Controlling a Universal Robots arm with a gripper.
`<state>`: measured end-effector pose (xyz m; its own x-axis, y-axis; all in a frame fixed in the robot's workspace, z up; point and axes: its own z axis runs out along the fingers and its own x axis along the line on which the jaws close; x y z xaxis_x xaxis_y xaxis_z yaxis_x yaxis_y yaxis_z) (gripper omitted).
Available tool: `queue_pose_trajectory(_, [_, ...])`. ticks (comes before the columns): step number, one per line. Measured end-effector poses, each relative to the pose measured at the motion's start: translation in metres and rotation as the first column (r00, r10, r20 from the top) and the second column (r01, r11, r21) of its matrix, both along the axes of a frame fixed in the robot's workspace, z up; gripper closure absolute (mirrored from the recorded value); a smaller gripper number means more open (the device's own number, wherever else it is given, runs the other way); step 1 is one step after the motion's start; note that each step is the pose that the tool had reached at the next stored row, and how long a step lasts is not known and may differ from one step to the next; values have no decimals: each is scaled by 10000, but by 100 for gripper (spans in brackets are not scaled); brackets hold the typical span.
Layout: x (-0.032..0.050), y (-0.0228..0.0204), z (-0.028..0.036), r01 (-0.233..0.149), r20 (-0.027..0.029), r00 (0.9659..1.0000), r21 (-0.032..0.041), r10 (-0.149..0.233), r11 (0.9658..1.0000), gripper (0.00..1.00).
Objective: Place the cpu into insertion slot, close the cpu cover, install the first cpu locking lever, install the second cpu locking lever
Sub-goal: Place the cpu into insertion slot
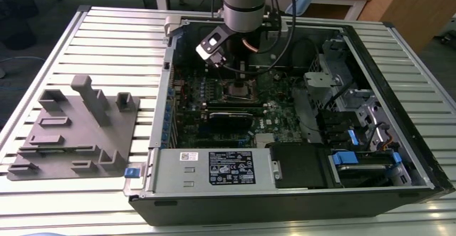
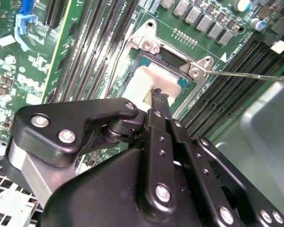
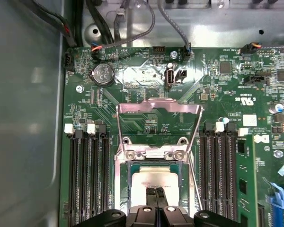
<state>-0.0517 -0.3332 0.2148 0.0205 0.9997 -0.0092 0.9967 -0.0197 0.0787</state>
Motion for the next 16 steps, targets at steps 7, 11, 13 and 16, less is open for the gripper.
queue_pose_trajectory(7, [0,0,84,-1,1,10000,1,1,10000,89])
queue_pose_trajectory(11, [2,0,84,-2,-22,10000,2,2,10000,89])
queue_pose_trajectory(13, [6,0,84,-1,-234,9997,-2,1,10000,89])
queue_pose_trajectory(16, [5,0,84,0,-281,9996,-2,0,10000,89])
